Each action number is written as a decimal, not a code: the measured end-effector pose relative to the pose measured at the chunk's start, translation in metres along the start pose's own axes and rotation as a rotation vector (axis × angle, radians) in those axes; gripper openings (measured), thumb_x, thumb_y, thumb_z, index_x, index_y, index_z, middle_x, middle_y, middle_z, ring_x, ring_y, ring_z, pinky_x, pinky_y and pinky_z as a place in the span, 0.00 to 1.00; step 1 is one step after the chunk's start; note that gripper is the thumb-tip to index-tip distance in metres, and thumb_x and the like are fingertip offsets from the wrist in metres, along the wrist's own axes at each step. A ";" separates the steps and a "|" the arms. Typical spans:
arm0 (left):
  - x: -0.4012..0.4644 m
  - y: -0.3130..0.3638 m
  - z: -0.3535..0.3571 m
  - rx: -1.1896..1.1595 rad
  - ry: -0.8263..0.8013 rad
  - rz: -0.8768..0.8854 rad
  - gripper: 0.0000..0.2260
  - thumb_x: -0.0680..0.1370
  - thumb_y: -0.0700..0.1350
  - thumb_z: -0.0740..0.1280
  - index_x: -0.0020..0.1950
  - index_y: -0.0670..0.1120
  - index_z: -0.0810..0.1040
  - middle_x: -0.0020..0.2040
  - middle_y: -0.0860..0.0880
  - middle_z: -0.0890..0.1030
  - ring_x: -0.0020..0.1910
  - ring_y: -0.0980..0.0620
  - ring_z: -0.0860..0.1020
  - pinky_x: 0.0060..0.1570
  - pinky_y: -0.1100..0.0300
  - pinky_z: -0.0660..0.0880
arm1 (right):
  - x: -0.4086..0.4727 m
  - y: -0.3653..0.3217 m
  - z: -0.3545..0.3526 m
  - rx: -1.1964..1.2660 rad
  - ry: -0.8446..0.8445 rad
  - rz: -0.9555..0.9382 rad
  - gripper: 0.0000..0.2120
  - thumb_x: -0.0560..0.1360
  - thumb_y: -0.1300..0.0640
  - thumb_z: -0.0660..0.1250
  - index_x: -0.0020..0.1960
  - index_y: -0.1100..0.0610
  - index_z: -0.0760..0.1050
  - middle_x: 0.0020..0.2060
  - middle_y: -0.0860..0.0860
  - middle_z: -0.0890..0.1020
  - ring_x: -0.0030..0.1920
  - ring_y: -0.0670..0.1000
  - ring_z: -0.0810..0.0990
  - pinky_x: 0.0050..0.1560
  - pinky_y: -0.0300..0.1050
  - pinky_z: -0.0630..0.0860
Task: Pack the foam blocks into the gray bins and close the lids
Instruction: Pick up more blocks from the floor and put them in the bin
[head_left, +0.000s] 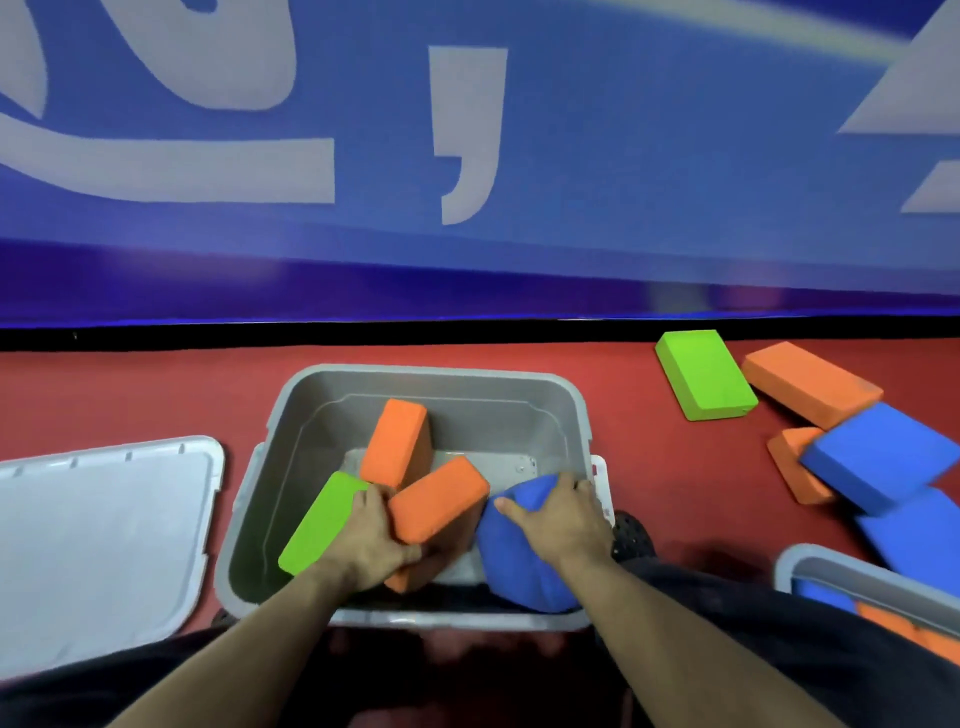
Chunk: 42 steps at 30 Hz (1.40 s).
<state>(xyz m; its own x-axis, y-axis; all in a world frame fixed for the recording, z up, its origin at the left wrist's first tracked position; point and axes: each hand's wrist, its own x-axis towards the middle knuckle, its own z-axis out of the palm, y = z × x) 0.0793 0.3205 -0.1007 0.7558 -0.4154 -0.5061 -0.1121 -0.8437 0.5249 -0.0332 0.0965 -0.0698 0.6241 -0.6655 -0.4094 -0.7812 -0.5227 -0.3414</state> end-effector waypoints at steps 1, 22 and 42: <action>0.004 -0.003 0.004 0.036 -0.035 -0.010 0.47 0.50 0.66 0.66 0.64 0.44 0.66 0.58 0.46 0.67 0.59 0.47 0.69 0.65 0.54 0.67 | 0.006 0.003 0.006 0.007 -0.034 0.018 0.43 0.67 0.24 0.66 0.69 0.55 0.65 0.67 0.54 0.72 0.67 0.58 0.74 0.61 0.53 0.73; 0.055 0.123 0.016 0.270 0.027 0.160 0.28 0.80 0.63 0.62 0.73 0.46 0.68 0.67 0.44 0.71 0.67 0.42 0.74 0.67 0.50 0.70 | 0.063 0.072 -0.066 0.257 -0.128 -0.115 0.33 0.77 0.38 0.67 0.77 0.50 0.63 0.70 0.52 0.76 0.68 0.53 0.76 0.69 0.51 0.72; 0.155 0.409 0.227 -0.004 -0.231 0.273 0.34 0.77 0.66 0.65 0.75 0.45 0.67 0.70 0.45 0.75 0.67 0.48 0.75 0.71 0.51 0.68 | 0.190 0.403 -0.188 0.572 0.309 0.467 0.43 0.75 0.40 0.71 0.80 0.60 0.57 0.75 0.62 0.65 0.74 0.62 0.67 0.73 0.57 0.66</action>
<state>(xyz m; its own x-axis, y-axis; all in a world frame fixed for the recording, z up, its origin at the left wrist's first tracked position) 0.0046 -0.1663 -0.1195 0.5321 -0.6920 -0.4878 -0.2871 -0.6895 0.6650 -0.2321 -0.3407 -0.1265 0.1374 -0.9092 -0.3929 -0.7805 0.1449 -0.6081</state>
